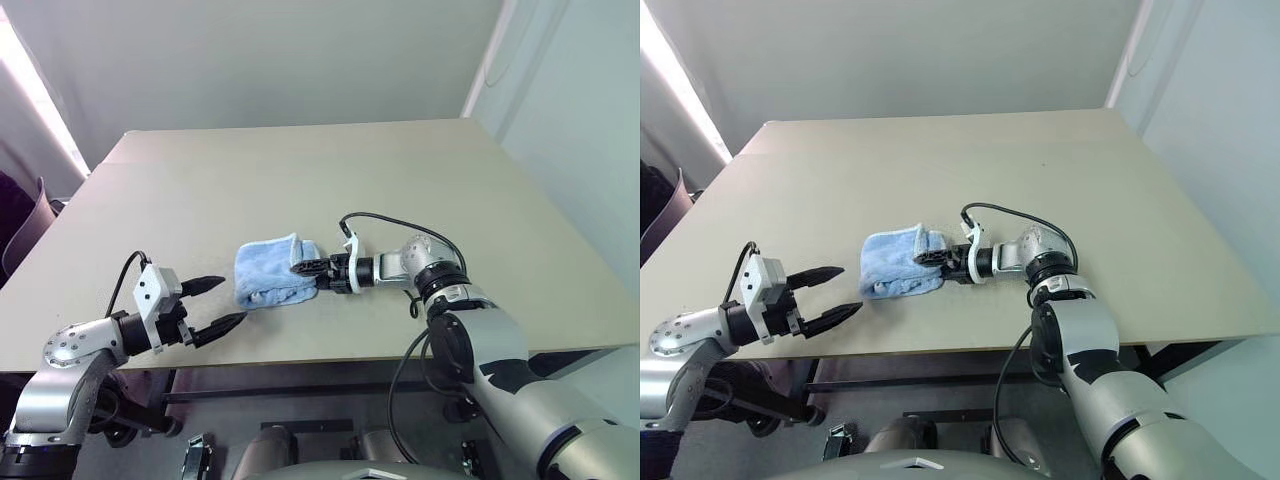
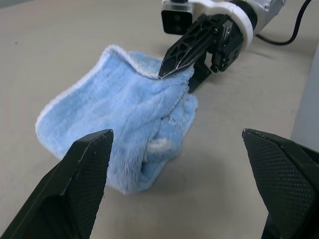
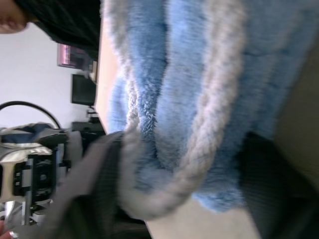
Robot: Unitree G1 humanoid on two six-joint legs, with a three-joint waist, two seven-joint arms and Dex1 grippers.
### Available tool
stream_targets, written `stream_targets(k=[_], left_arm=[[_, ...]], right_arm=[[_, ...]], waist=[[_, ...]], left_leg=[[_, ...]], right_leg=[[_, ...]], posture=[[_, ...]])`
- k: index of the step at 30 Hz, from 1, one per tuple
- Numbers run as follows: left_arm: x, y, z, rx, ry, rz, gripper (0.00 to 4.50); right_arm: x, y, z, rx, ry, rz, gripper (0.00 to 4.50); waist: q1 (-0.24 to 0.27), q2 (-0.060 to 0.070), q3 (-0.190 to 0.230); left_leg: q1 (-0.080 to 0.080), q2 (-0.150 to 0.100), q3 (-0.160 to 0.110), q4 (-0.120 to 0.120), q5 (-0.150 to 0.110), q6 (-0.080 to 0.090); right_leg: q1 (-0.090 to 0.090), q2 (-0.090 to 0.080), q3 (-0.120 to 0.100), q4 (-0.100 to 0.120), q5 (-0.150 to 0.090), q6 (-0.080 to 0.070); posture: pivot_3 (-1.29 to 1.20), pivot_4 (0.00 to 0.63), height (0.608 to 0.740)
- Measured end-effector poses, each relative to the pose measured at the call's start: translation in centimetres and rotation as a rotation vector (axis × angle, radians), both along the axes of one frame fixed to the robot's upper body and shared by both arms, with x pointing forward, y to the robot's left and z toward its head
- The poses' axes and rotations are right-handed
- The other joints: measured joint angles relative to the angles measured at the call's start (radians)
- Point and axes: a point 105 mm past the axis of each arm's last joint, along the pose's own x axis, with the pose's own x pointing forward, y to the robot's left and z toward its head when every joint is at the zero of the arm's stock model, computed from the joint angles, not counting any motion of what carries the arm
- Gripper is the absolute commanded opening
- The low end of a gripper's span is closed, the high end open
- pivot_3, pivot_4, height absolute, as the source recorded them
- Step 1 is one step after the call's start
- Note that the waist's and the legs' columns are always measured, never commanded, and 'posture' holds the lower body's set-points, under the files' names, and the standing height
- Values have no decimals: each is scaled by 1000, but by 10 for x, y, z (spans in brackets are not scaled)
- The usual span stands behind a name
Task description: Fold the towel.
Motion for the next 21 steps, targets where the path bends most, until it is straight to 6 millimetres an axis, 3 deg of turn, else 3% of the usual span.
stream_targets(k=[7, 14, 21], left_arm=[[5, 1, 2, 1, -12, 15, 4383], [8, 12, 2, -17, -3, 64, 4383], [1, 38, 0, -12, 13, 174, 4383]], right_arm=[[-5, 2, 5, 3, 26, 40, 8], [4, 14, 31, 163, -11, 3, 8], [49, 25, 102, 319, -241, -161, 8]], waist=[[-1, 0, 0], [-3, 2, 1], [-1, 3, 2]], left_leg=[[-1, 0, 0, -3, 0, 0], [-3, 0, 0, -3, 0, 0], [-4, 0, 0, -5, 0, 0]], right_leg=[[-2, 0, 0, -1, 1, 2], [-4, 0, 0, -1, 2, 3], [-5, 0, 0, -3, 2, 3]], posture=[[0, 0, 740], [0, 0, 740], [0, 0, 740]])
